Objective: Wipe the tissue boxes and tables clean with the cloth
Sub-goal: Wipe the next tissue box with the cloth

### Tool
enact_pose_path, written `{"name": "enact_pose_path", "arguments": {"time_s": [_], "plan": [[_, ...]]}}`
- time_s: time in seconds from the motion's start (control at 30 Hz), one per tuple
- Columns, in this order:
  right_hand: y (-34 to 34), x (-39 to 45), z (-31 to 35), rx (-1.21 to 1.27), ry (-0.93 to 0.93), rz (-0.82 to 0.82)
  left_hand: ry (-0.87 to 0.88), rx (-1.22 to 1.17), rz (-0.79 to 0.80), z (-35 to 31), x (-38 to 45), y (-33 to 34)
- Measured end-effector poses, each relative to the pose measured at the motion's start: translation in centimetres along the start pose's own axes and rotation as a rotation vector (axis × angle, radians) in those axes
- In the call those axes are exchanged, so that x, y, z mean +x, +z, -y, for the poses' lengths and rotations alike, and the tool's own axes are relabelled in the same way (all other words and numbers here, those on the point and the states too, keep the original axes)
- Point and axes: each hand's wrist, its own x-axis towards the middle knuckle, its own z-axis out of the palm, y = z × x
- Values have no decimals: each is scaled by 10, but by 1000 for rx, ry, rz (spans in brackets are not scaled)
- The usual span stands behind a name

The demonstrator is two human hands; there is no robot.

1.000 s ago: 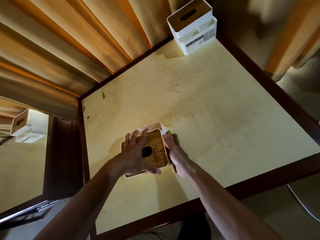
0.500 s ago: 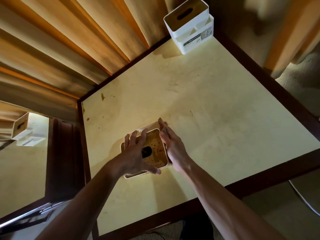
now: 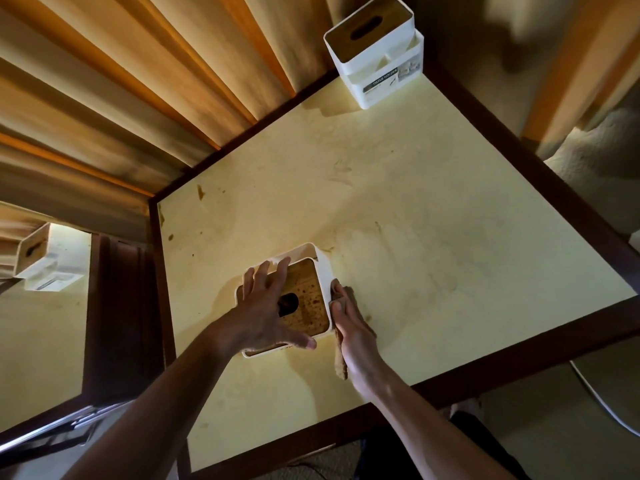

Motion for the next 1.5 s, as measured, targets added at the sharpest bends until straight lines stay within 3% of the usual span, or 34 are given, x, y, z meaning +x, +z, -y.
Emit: {"name": "enact_pose_path", "arguments": {"time_s": [0.33,0.53,0.77,0.97,1.17,1.5], "plan": [[2,26,22,-69,-53,-12,14,11,0,4,3,2],[-25,16,37,55,35,-74,48,11,39,12,-4,-10],[-43,4,62,34,-17,-148,86,43,-176,26,-13,3],[-32,0,71,-134,-101,-115,-171,-141,-308,19,-16,8],[-25,-4,76,-167,-99,-150,-400,-162,-369,-12,-18,10],[-25,-8,86,-136,-153,-132,-591,-306,-367,-47,-13,12]]}}
